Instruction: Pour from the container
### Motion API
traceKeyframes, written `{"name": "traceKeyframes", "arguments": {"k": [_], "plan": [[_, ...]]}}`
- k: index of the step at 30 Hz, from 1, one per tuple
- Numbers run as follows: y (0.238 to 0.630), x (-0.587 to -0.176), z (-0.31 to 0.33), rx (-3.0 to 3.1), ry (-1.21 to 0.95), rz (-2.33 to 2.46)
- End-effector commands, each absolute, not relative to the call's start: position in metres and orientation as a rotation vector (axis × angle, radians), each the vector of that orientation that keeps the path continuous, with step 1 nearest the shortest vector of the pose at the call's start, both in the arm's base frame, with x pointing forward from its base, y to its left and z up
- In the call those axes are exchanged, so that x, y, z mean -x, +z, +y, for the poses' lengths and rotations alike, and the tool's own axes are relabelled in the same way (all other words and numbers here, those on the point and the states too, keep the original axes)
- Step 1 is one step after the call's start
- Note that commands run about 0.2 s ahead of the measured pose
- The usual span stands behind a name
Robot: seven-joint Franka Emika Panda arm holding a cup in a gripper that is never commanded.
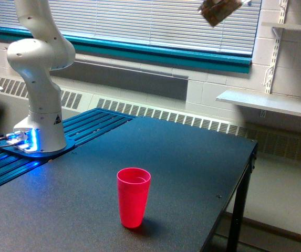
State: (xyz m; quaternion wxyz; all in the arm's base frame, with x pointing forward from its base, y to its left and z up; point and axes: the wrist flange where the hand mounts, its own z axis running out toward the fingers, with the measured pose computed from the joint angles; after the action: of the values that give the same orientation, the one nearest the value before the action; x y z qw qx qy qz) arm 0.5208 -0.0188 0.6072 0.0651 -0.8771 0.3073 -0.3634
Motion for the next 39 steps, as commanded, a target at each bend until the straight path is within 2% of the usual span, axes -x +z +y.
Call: {"name": "traceKeyframes", "arguments": {"k": [1, 12, 39], "plan": [[0.596, -0.509, -0.049, 2.631, -1.131, 1.020], [0.562, -0.488, -0.092, 2.698, -1.124, 1.044], [0.464, -0.417, -0.175, 2.786, -0.831, 1.371]]}}
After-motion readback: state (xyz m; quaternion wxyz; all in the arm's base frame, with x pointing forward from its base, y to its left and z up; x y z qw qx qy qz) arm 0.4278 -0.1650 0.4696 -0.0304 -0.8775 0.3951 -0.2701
